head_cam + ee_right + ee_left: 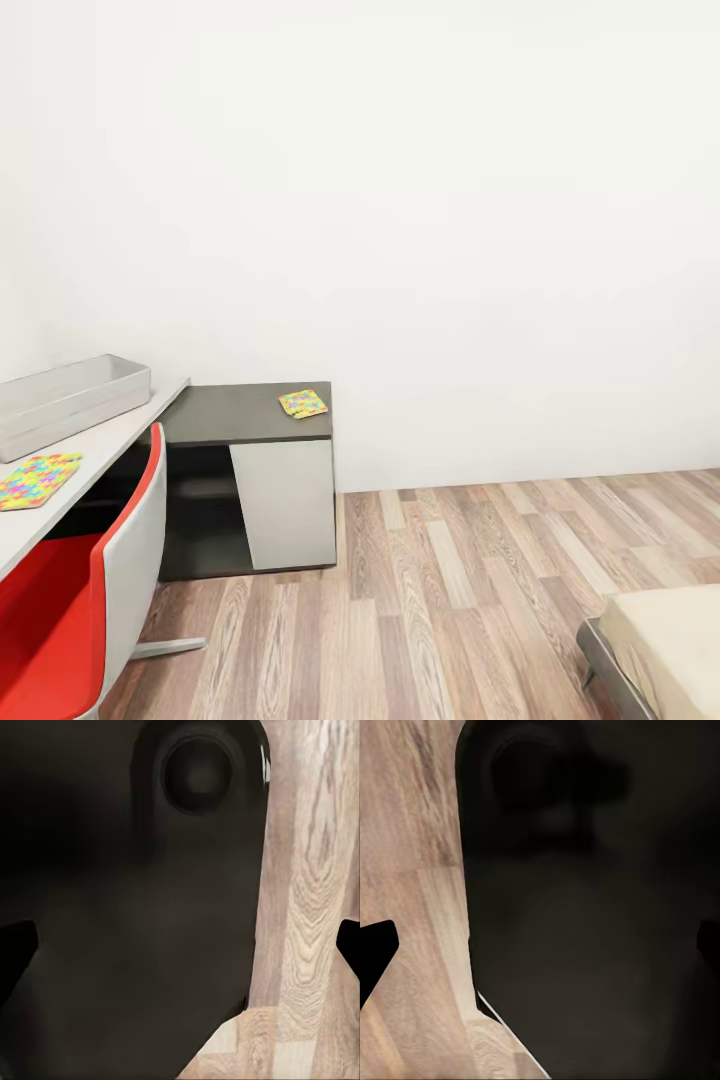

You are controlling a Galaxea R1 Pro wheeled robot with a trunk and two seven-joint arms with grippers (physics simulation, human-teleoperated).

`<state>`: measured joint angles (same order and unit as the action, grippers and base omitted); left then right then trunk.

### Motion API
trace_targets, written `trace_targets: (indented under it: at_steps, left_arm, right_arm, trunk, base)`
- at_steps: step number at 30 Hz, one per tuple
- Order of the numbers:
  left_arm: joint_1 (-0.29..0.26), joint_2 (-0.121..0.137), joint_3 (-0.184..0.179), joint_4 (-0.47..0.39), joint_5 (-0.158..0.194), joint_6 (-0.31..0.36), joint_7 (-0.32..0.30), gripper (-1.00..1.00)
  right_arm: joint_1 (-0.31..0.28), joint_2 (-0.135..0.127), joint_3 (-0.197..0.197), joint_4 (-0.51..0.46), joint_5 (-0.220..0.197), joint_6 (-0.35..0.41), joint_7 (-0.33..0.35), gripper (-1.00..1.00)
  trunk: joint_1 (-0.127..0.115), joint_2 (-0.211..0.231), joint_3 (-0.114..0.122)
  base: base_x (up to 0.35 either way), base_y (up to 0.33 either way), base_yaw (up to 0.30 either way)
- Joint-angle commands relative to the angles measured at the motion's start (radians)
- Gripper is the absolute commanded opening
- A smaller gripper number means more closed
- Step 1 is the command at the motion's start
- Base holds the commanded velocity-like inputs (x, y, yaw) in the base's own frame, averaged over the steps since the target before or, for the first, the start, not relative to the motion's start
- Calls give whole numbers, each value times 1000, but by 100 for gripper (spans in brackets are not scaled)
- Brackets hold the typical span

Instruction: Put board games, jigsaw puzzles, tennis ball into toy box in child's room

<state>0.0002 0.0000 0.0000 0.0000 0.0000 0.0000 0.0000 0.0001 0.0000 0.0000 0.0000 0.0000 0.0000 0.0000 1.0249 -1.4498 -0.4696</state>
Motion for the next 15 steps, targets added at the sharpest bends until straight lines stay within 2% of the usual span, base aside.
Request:
trace_targets:
  at_steps: [1, 4, 15]
  left_arm:
    - [0, -6, -4, -5, 0, 6, -6, 100]
    - [0, -23, -4, -5, -1, 20, -6, 100]
    - [0, -26, -5, -6, -3, 20, -6, 100]
  right_arm:
    - [0, 6, -3, 2, -4, 6, 3, 100]
    - [0, 21, -3, 2, -5, 9, 3, 100]
    - [0, 34, -2, 2, -6, 4, 3, 100]
  trunk:
    - [0, 0, 0]
    - [0, 0, 0]
    - [0, 0, 0]
  base:
    - [0, 0, 0]
    - [0, 0, 0]
    - [0, 0, 0]
